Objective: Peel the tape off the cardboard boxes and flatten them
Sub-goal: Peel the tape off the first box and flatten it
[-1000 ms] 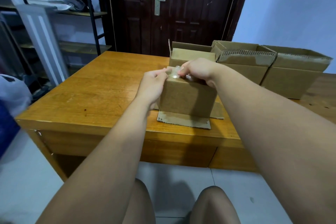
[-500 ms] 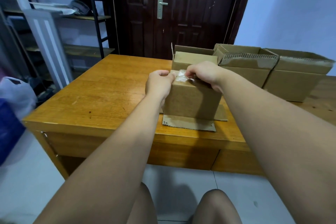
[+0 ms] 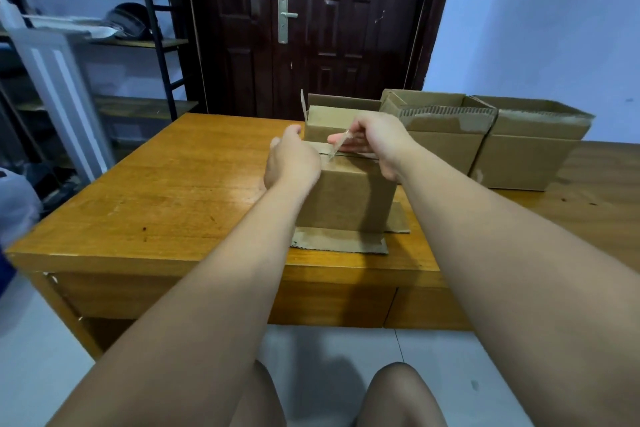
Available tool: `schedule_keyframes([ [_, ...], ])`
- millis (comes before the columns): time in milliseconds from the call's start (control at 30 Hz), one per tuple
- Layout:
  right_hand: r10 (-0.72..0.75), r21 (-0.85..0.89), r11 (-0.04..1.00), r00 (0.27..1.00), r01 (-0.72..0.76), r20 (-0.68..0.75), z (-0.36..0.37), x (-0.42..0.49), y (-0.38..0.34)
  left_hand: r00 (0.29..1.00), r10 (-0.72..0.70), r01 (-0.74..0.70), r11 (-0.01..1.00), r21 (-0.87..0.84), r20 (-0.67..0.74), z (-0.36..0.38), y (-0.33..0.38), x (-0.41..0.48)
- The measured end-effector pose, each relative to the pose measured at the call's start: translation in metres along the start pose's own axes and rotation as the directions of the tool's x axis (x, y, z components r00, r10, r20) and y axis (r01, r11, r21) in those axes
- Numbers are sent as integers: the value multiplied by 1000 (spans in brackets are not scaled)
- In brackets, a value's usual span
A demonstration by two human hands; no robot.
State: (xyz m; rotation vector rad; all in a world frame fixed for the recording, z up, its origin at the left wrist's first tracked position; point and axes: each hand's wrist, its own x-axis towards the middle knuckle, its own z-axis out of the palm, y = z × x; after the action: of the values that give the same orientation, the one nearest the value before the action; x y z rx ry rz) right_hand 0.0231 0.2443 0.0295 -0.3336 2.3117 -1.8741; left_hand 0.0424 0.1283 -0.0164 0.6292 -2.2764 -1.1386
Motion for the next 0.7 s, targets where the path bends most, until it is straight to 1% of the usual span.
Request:
schedule_keyframes([
  [33,-11,-10,1000,1000,11,-1,1,-1,1,993,122,-120,972,201,0,1,6,1],
  [67,-27,-23,999,1000,27,-11,1,-1,1,967,253,-249,904,347,36,3,12,2],
  [100,-46,-33,998,998,44,-34,1,-2,1,932,346,-360,833,420,111,5,17,4],
  [133,-64,-45,997,996,62,-65,1,-2,2,902,381,-433,789,436,204,6,21,6],
  [200,-88,-56,995,989,82,-121,0,0,4,869,364,-484,764,426,334,7,22,11],
  [233,-96,-58,994,986,89,-140,0,1,5,865,352,-485,770,414,358,7,19,13],
  [367,-115,-81,991,977,102,-181,1,1,6,885,335,-447,808,385,323,8,13,14],
  [433,-105,26,993,967,115,-233,-1,1,7,896,323,-425,822,378,304,11,12,14],
  [500,-44,209,972,953,111,-301,-8,2,9,897,320,-420,831,364,304,12,10,15],
  [533,1,317,943,948,105,-319,-12,2,12,895,322,-425,827,369,310,13,10,15],
  [600,88,532,841,944,101,-318,-20,2,15,884,324,-448,796,407,337,15,11,14],
  [633,118,609,786,941,107,-317,-22,2,15,875,324,-464,773,433,360,15,12,13],
  [700,155,701,701,931,132,-330,-25,3,15,859,312,-490,733,472,406,17,15,13],
])
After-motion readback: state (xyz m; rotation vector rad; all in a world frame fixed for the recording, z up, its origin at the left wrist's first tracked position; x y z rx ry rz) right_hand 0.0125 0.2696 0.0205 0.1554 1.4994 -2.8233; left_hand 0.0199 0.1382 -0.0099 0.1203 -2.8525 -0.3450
